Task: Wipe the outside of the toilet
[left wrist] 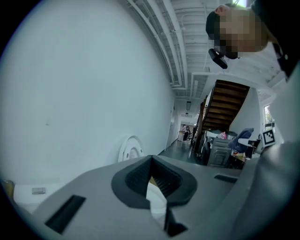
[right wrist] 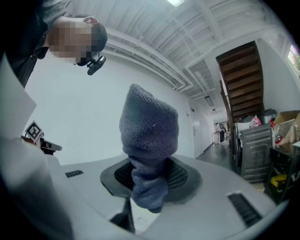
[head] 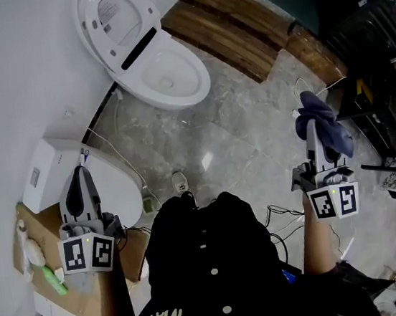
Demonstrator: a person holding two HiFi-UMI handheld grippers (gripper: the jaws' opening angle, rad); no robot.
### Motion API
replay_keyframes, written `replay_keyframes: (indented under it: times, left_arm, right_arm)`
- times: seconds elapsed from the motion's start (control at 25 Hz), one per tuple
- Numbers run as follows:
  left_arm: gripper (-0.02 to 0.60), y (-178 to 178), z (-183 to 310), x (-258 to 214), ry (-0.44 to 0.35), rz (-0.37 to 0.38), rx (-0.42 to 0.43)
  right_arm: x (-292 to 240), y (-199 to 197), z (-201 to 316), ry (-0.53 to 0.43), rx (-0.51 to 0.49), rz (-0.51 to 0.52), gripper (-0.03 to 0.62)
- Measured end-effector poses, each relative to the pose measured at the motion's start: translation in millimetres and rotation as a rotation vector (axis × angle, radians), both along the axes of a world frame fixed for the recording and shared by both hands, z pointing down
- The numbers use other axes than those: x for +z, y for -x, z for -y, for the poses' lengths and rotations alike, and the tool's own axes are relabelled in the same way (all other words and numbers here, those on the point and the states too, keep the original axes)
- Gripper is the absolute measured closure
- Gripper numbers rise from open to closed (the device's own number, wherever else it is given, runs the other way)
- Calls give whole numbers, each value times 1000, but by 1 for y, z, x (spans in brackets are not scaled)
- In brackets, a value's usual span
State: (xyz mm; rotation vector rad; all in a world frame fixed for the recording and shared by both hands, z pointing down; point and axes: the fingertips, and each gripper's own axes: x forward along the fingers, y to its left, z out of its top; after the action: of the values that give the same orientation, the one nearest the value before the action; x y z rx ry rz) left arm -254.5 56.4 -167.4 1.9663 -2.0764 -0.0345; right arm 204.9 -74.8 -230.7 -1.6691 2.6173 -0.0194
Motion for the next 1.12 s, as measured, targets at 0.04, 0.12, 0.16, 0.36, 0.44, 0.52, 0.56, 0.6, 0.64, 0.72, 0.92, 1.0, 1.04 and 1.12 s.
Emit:
replay_keyframes:
  times: [0.04, 0.12, 0.16, 0.36, 0.44, 0.52, 0.56, 0.6, 0.64, 0.72, 0.92, 1.0, 1.04, 1.12]
  left_arm:
    - [572, 4, -1, -1, -4, 3, -1]
    - [572, 13, -5, -2, -14, 1, -11]
    - [572, 17, -7, -4, -20, 1, -17]
    - [572, 32, -6, -17, -64, 42, -30]
    - [572, 38, -5, -24, -87, 65, -37]
    - [572, 38, -1, -27, -102, 76, -37]
    - [572, 37, 1, -28, -107, 80, -33]
    - [572, 34, 3, -29, -110, 87, -31]
    - [572, 32, 4, -30, -111, 97, -31]
    - [572, 28, 5, -33, -113, 130, -40]
    - [572, 27, 6, -43, -137, 174, -95]
    - [572, 22, 6, -49, -147, 183, -107]
    - [572, 18, 6, -52, -152, 195, -107]
    - [572, 11, 8, -60, -158, 228, -103]
  right_arm:
    - [-5, 2, -1, -12, 1, 2, 473]
    - [-10, 4, -2, -25, 10, 4, 473]
    - [-11, 5, -1, -27, 18, 8, 473]
    - [-13, 7, 1, -31, 49, -1, 471]
    - [-16, 11, 3, -41, 47, -4, 471]
    - [-20, 13, 5, -54, 47, -3, 471]
    - [-21, 13, 6, -61, 45, -5, 471]
    - [-22, 13, 8, -67, 43, -8, 471]
    - [-23, 11, 9, -70, 41, -8, 471]
    - [-26, 8, 12, -75, 36, 2, 471]
    - [-24, 6, 27, -91, 5, 2, 471]
    - [-24, 5, 30, -92, -13, 1, 471]
    - [-25, 4, 32, -96, -19, -4, 471]
    - [-26, 2, 34, -109, -21, -19, 471]
